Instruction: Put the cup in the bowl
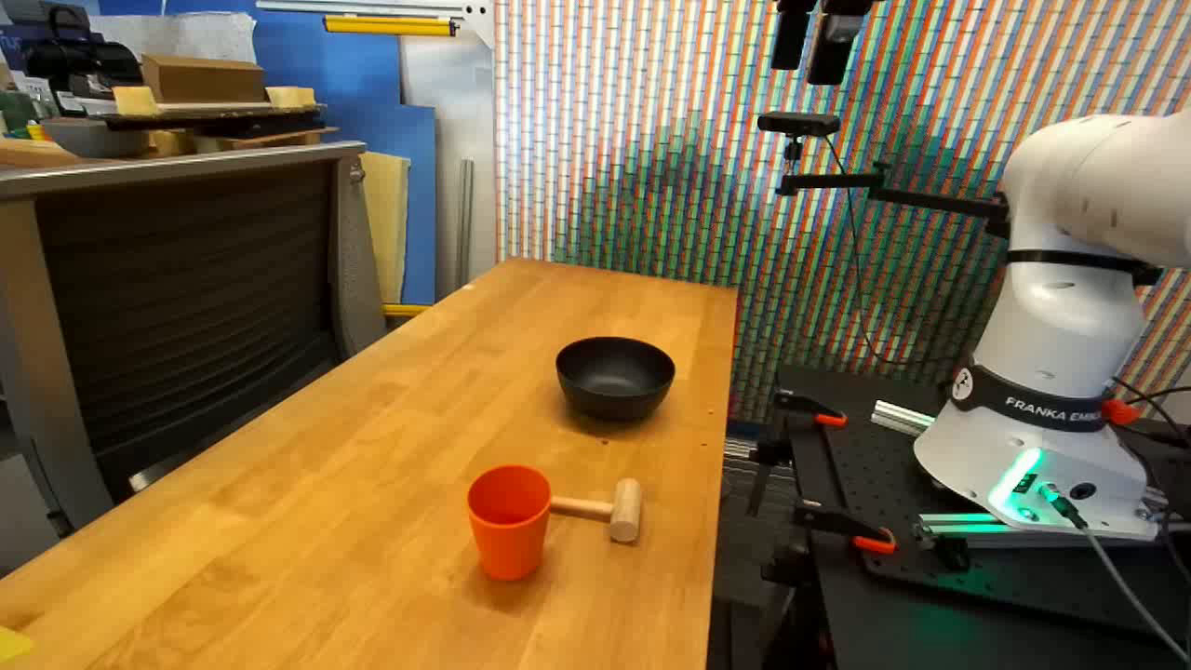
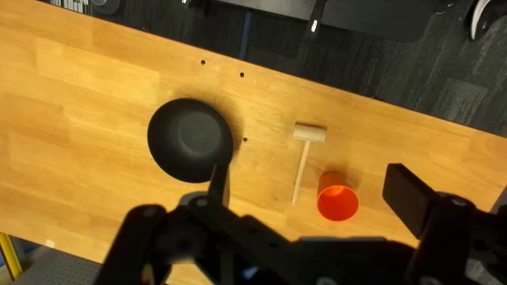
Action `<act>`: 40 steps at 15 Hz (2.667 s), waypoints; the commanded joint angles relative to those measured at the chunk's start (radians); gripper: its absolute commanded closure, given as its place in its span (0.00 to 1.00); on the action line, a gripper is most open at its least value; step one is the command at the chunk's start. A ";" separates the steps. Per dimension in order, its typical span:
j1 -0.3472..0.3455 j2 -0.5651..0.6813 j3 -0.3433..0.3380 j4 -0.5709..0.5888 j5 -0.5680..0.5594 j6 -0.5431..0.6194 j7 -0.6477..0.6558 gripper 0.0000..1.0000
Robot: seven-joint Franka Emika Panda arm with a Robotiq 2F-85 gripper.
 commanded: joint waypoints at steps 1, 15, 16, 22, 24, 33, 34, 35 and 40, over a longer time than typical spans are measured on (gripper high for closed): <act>0.012 0.003 -0.009 0.006 -0.006 -0.002 0.007 0.00; -0.015 0.372 0.142 -0.041 -0.020 0.537 0.449 0.00; -0.016 0.419 0.153 -0.043 -0.043 0.580 0.483 0.00; 0.011 0.689 0.123 -0.027 -0.248 0.732 0.662 0.00; 0.032 0.764 0.092 0.001 -0.319 0.764 0.711 0.00; 0.160 0.993 -0.039 0.135 -0.353 0.833 0.733 0.25; 0.170 1.005 -0.050 0.138 -0.352 0.835 0.735 0.26; 0.179 1.015 -0.060 0.140 -0.351 0.841 0.734 0.34; 0.218 1.065 -0.111 0.155 -0.377 0.878 0.738 0.74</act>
